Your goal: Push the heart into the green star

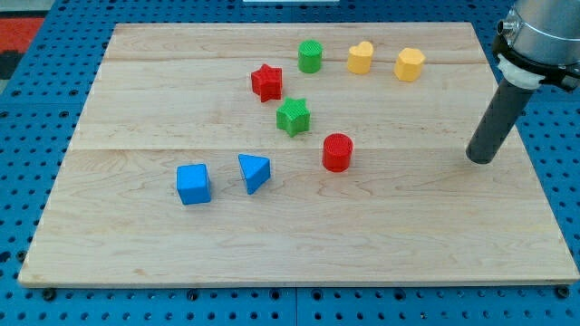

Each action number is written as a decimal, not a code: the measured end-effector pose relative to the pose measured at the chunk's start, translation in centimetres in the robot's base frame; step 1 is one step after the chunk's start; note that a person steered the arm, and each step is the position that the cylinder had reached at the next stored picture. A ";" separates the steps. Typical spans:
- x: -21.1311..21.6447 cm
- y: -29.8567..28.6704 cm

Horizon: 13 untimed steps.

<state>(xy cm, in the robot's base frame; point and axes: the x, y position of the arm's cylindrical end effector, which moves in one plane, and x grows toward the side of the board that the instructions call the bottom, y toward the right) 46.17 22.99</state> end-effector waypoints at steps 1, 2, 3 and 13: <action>0.0 0.0; 0.0 0.0; 0.0 -0.2; -1.4 -5.1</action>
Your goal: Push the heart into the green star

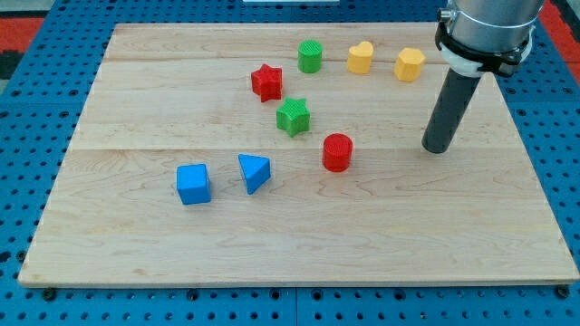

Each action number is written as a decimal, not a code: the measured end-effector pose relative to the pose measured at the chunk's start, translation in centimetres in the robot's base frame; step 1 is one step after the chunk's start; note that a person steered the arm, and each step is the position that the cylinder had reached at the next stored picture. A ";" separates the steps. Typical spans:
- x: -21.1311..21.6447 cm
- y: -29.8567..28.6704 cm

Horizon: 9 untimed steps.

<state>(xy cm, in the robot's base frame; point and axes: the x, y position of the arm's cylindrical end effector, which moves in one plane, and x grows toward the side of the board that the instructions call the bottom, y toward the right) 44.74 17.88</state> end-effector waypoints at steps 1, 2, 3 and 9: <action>1.0 0.7; -2.3 0.9; -7.7 4.3; -17.9 -7.8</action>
<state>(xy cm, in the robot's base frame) 26.82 10.11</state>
